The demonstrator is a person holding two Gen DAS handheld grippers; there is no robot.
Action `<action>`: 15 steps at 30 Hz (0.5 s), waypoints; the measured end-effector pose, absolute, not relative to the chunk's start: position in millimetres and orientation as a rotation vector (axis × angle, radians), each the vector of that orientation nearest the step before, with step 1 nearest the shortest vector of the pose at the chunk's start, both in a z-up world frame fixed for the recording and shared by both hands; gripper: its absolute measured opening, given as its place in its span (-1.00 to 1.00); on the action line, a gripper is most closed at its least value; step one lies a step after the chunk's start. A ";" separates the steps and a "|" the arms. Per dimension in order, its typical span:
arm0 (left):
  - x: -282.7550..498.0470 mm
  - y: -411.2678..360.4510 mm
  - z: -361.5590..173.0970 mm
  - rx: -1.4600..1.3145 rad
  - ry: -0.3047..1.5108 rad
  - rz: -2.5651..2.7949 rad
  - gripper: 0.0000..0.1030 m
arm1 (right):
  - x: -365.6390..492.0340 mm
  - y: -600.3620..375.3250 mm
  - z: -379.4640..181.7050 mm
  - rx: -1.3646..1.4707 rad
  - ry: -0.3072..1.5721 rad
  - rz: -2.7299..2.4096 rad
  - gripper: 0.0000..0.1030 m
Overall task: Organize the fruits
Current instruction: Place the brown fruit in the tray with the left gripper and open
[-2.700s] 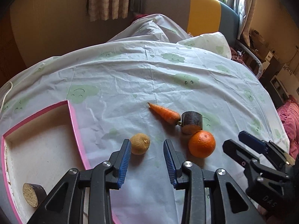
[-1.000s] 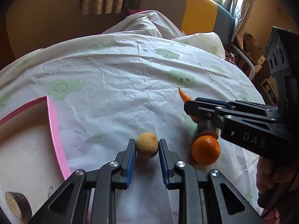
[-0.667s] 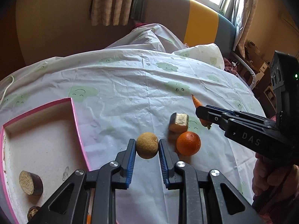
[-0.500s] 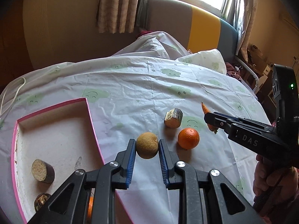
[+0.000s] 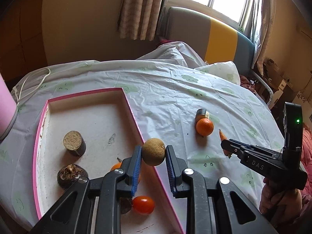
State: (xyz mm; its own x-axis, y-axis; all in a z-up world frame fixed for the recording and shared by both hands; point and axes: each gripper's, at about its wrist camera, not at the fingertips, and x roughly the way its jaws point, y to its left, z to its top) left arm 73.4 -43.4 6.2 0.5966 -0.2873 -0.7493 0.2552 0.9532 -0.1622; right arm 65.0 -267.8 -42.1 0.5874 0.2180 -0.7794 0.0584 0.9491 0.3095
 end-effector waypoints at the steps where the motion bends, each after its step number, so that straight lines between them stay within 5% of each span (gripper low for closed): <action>1: 72.1 -38.1 4.1 -0.047 0.881 -0.306 -0.52 | 63.0 -263.3 -41.7 0.311 0.942 0.100 -0.61; 15: 48.1 28.3 -8.7 -0.177 0.891 -0.227 -0.52 | 45.2 -212.1 -41.1 0.208 0.951 0.156 -0.61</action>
